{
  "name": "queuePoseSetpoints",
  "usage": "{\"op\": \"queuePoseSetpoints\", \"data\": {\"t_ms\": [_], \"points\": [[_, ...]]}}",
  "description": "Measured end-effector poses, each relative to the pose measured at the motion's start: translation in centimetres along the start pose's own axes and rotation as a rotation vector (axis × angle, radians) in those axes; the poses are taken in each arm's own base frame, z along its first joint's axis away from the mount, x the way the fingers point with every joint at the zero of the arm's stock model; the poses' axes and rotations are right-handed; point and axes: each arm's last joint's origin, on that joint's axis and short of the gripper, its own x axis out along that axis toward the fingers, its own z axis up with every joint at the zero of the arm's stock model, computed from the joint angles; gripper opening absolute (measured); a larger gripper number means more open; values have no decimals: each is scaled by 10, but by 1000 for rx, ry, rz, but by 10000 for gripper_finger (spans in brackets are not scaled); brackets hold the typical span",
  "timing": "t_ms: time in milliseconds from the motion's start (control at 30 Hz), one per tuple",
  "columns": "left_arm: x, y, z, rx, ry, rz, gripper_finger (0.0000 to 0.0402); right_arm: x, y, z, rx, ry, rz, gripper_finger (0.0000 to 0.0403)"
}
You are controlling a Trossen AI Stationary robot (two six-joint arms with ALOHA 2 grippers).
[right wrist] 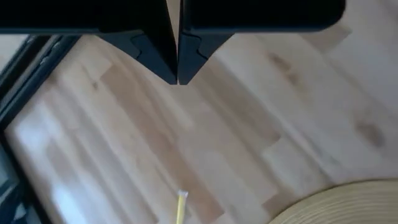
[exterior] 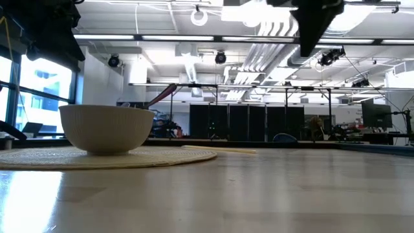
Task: Pick & Place Utensil
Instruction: Put the blue cup on the yellow mat to the top right of the white bowl
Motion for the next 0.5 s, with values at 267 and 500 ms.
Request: {"op": "queuePoseSetpoints", "data": {"t_ms": [267,500], "points": [[0,0,0,0,0,0,223,-12,-2,-21,-182,4,129,3],[0,0,0,0,0,0,223,-9,1,-29,-160,118,220,3]]}}
